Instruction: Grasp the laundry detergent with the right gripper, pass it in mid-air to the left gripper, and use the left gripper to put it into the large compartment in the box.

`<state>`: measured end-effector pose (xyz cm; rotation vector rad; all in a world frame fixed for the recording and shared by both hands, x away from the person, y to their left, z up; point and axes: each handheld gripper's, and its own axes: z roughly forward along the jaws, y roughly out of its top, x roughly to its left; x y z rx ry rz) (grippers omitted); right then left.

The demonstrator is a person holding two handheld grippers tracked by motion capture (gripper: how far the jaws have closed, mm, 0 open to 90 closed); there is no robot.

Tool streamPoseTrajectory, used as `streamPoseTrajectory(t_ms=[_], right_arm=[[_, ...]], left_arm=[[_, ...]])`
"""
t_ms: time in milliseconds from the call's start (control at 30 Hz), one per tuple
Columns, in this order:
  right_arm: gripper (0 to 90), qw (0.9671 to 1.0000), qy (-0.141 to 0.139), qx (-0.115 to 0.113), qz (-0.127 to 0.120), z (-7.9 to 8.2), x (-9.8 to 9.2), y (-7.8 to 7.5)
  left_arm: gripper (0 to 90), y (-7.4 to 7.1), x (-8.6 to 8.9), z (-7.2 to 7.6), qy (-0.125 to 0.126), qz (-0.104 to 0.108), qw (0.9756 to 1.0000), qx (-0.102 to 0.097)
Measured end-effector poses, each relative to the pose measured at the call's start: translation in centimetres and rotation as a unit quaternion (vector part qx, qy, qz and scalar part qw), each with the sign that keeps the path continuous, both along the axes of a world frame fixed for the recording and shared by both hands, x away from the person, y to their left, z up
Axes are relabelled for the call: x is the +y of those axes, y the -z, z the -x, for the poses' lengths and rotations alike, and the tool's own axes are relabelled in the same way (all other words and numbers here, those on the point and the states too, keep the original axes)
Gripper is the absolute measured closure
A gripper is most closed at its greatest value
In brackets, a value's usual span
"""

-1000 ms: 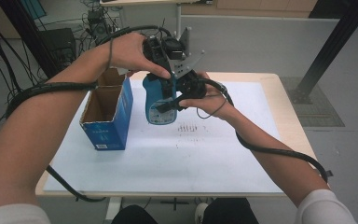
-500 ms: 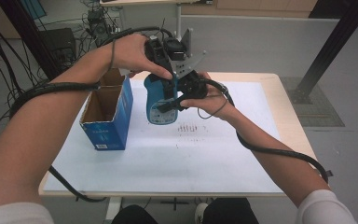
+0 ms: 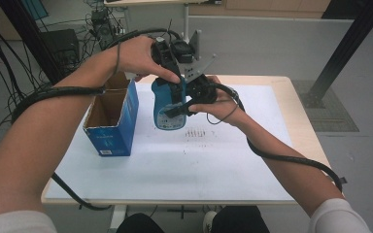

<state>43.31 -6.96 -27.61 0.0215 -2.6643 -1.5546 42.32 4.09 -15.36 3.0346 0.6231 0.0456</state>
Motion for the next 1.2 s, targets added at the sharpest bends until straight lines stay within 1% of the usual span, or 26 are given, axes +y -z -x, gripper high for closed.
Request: streamPoseTrajectory(t_ms=[67, 233, 500, 533, 700, 800, 933, 1100, 1133, 1200], right_arm=[[43.8, 1.0, -0.001, -0.001, -0.001, -0.01, 0.04, -0.04], [43.9, 1.0, -0.002, -0.001, -0.002, 0.03, 0.12, -0.09], [43.8, 1.0, -0.001, -0.003, 0.0, 0.04, 0.12, -0.12], [43.9, 1.0, -0.002, -0.004, 0.001, 0.03, 0.13, -0.15], [43.8, 1.0, -0.002, -0.004, -0.001, 0.04, 0.13, -0.16], [43.8, 1.0, -0.002, -0.003, -0.001, 0.05, 0.12, -0.12], [43.8, 1.0, -0.003, -0.003, -0.002, 0.05, 0.1, -0.13], [43.9, 1.0, -0.002, -0.004, -0.002, 0.02, 0.07, -0.15], [43.8, 1.0, -0.002, -0.004, -0.002, 0.02, 0.08, -0.16], [43.9, 1.0, -0.002, -0.006, -0.002, 0.02, 0.1, -0.17]], left_arm=[[4.6, -0.03, 0.01, 0.01, -0.003, 0.0, 1.0, 0.0], [4.6, 0.01, -0.01, 0.01, -0.001, -0.001, 1.0, -0.001], [4.6, -0.09, -0.1, 0.09, -0.003, 0.003, 1.0, -0.004], [4.6, -0.21, -0.1, 0.03, 0.0, -0.001, 1.0, -0.002], [4.6, -0.16, -0.06, 0.0, -0.001, 0.001, 1.0, -0.003], [4.6, -0.19, -0.04, -0.04, 0.003, -0.005, 1.0, 0.0], [4.6, -0.2, -0.01, 0.0, 0.002, -0.002, 1.0, -0.003], [4.6, -0.28, 0.03, -0.01, 0.003, 0.0, 1.0, -0.003], [4.6, -0.24, 0.04, 0.09, -0.005, 0.003, 1.0, -0.004], [4.6, -0.27, 0.05, 0.07, -0.004, 0.002, 1.0, -0.003]])
